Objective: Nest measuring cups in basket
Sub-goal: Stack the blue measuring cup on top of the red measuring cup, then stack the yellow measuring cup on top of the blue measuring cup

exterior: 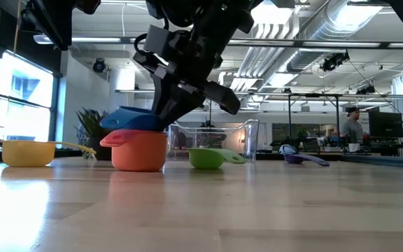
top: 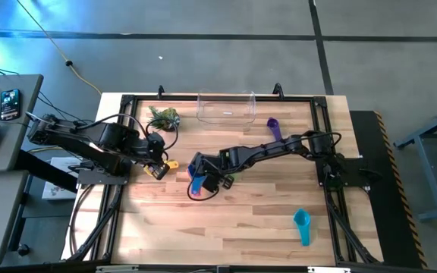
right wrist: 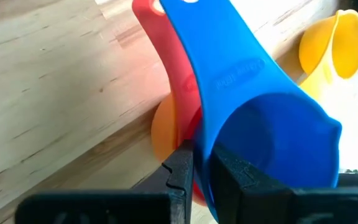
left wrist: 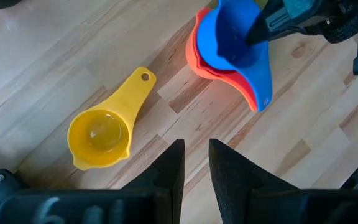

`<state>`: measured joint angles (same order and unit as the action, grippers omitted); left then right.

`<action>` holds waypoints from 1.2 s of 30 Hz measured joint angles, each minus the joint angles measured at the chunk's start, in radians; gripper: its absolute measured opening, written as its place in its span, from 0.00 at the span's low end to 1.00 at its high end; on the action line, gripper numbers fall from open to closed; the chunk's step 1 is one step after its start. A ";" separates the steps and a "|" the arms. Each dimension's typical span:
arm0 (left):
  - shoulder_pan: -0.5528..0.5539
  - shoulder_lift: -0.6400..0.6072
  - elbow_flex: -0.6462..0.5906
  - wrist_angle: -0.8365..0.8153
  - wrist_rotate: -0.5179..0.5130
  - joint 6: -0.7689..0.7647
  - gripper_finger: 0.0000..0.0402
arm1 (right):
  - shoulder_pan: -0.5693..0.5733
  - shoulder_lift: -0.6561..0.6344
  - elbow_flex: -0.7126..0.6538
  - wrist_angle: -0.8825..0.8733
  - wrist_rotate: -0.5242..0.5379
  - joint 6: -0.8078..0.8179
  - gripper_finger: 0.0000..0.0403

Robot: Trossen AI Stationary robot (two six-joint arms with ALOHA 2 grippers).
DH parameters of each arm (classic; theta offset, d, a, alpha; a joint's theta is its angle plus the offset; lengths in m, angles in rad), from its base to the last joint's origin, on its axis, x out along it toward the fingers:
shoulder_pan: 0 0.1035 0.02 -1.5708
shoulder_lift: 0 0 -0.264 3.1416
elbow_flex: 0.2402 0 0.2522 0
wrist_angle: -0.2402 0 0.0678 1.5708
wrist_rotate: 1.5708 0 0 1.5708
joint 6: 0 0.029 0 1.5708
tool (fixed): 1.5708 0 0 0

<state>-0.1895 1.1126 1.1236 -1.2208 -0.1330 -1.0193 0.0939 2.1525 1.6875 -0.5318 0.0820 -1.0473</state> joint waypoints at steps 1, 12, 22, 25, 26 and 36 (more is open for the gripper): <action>0.000 0.000 0.000 0.000 0.000 0.000 0.16 | 0.001 0.000 0.000 0.001 -0.001 0.000 0.09; 0.000 0.000 0.000 0.000 0.000 0.000 0.16 | 0.016 -0.017 0.000 -0.010 -0.003 0.018 0.09; 0.000 0.000 0.000 0.005 0.000 0.000 0.16 | 0.017 -0.033 0.002 -0.030 0.024 0.014 0.17; 0.000 0.000 0.000 0.005 0.000 0.000 0.16 | 0.015 -0.034 0.002 -0.024 0.016 0.010 0.19; 0.000 0.000 0.000 0.005 0.000 0.000 0.16 | 0.015 -0.034 0.002 -0.025 0.015 0.010 0.20; 0.000 0.000 0.000 0.007 0.027 -0.002 0.16 | 0.011 -0.066 0.017 -0.074 0.042 0.112 0.20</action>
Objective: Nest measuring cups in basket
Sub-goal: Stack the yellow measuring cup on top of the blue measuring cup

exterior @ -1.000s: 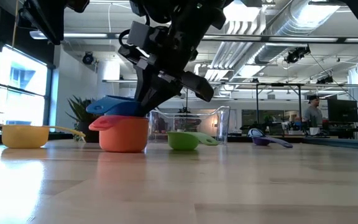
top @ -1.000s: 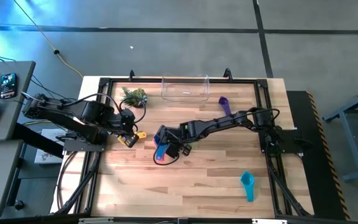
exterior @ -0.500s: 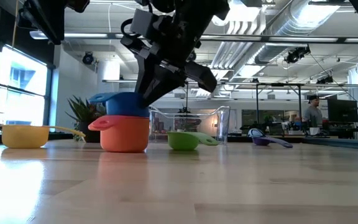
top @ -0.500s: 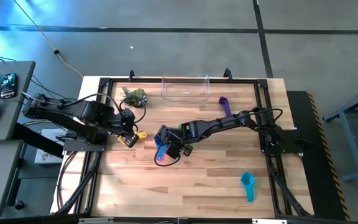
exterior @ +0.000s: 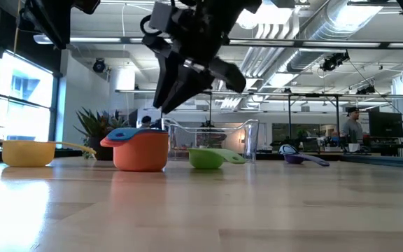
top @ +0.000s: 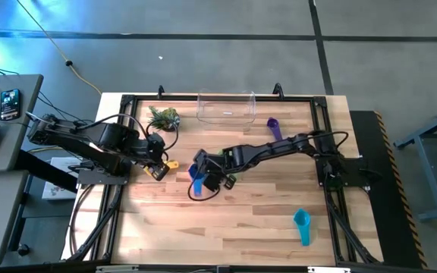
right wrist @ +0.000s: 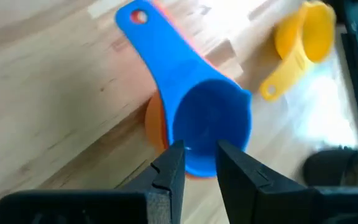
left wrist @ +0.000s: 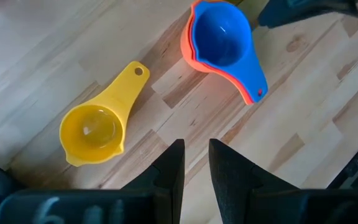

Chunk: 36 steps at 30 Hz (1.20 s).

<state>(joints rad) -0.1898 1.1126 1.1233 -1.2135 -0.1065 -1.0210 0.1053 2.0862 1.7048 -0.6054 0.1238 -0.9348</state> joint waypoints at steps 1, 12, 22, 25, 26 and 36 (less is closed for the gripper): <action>0.000 0.000 0.000 -0.001 -0.003 0.001 0.16 | 0.000 -0.002 0.013 -0.001 0.002 0.049 0.20; 0.000 0.000 0.000 -0.003 -0.020 0.088 0.16 | 0.000 -0.016 0.247 -0.264 0.083 0.530 0.20; 0.004 0.000 0.000 -0.056 0.024 0.219 0.16 | 0.014 -0.016 0.461 -0.406 0.104 0.768 0.20; 0.022 0.000 0.000 -0.111 0.029 0.231 0.16 | 0.023 -0.016 0.526 -0.432 0.130 0.820 0.20; 0.030 0.000 0.000 -0.130 0.034 0.233 0.16 | 0.026 -0.016 0.546 -0.431 0.135 0.836 0.20; 0.097 0.000 0.000 -0.181 0.022 0.394 0.16 | 0.052 -0.020 0.648 -0.467 0.181 0.959 0.20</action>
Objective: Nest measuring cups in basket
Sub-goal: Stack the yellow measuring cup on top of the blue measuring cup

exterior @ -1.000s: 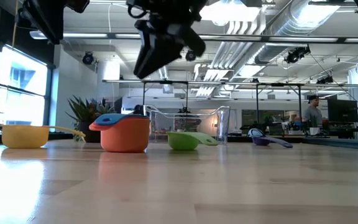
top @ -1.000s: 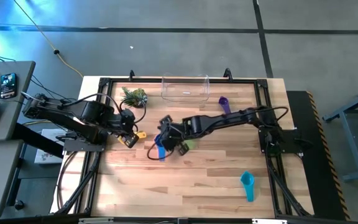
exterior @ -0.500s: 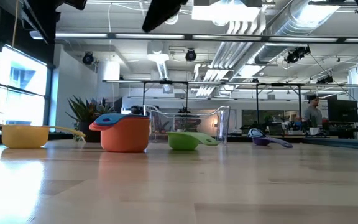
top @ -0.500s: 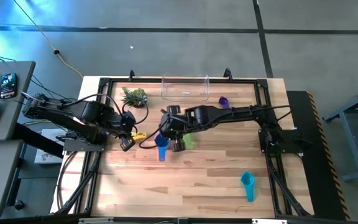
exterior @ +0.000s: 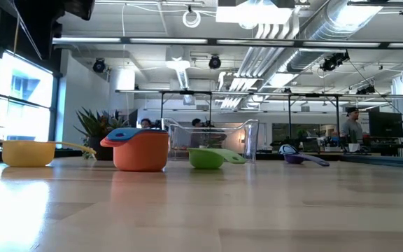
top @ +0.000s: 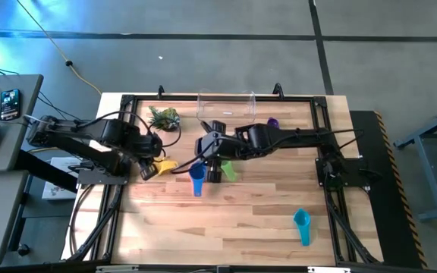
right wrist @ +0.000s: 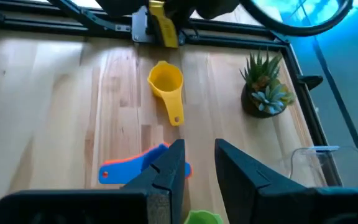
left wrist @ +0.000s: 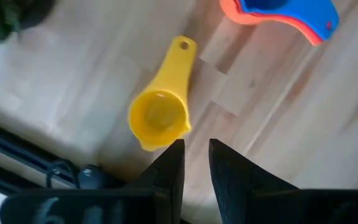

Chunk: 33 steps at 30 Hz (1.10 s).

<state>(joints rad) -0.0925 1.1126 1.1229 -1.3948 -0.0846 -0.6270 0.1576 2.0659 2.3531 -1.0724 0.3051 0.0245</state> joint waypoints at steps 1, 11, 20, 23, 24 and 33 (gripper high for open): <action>0.012 0.000 0.000 0.000 -0.007 0.005 0.16 | 0.002 -0.002 0.000 -0.002 0.007 0.003 0.20; 0.085 0.000 0.000 -0.006 0.029 0.134 0.18 | 0.007 -0.004 -0.001 0.002 0.036 0.055 0.20; 0.175 0.000 -0.062 0.017 -0.007 0.286 0.33 | 0.007 -0.004 -0.001 0.002 0.036 0.084 0.20; 0.192 0.000 -0.120 0.049 -0.002 0.298 0.33 | 0.007 -0.004 -0.002 0.002 0.036 0.083 0.20; 0.196 0.000 -0.140 0.063 -0.002 0.299 0.33 | 0.007 -0.004 -0.002 0.002 0.036 0.082 0.20; 0.232 0.000 -0.276 0.193 0.016 0.317 0.32 | 0.004 -0.004 -0.002 0.001 0.036 0.091 0.20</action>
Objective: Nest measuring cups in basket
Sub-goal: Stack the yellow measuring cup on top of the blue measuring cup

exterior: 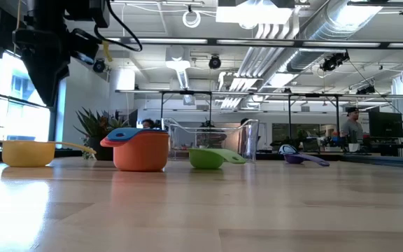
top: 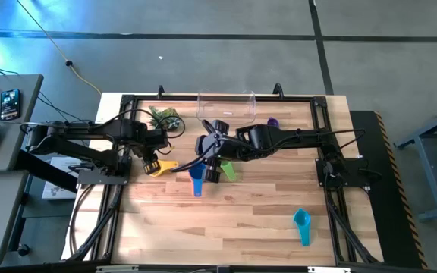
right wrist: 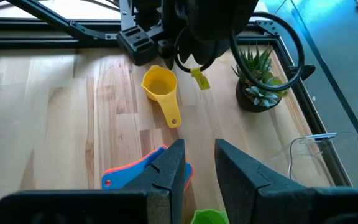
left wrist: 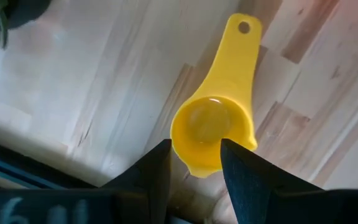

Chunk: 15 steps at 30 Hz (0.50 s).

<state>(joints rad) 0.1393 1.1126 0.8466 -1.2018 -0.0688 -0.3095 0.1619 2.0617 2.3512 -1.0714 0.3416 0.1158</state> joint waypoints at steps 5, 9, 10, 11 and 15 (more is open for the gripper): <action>0.020 0.011 -0.042 0.036 0.002 0.026 0.32 | -0.003 0.000 0.000 0.000 0.003 0.026 0.20; 0.037 0.039 -0.075 0.058 0.021 0.059 0.32 | -0.007 0.000 0.000 0.000 0.004 0.058 0.20; 0.039 0.052 -0.082 0.058 0.025 0.070 0.32 | -0.008 0.000 0.000 0.000 0.004 0.064 0.20; 0.042 0.068 -0.084 0.055 0.027 0.082 0.32 | -0.010 0.000 0.000 0.000 0.003 0.067 0.20; 0.051 0.129 -0.084 0.071 0.024 0.107 0.32 | -0.011 0.000 0.000 0.000 0.005 0.068 0.20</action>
<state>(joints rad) 0.1902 1.2412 0.7624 -1.1307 -0.0450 -0.2024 0.1508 2.0617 2.3512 -1.0710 0.3468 0.1837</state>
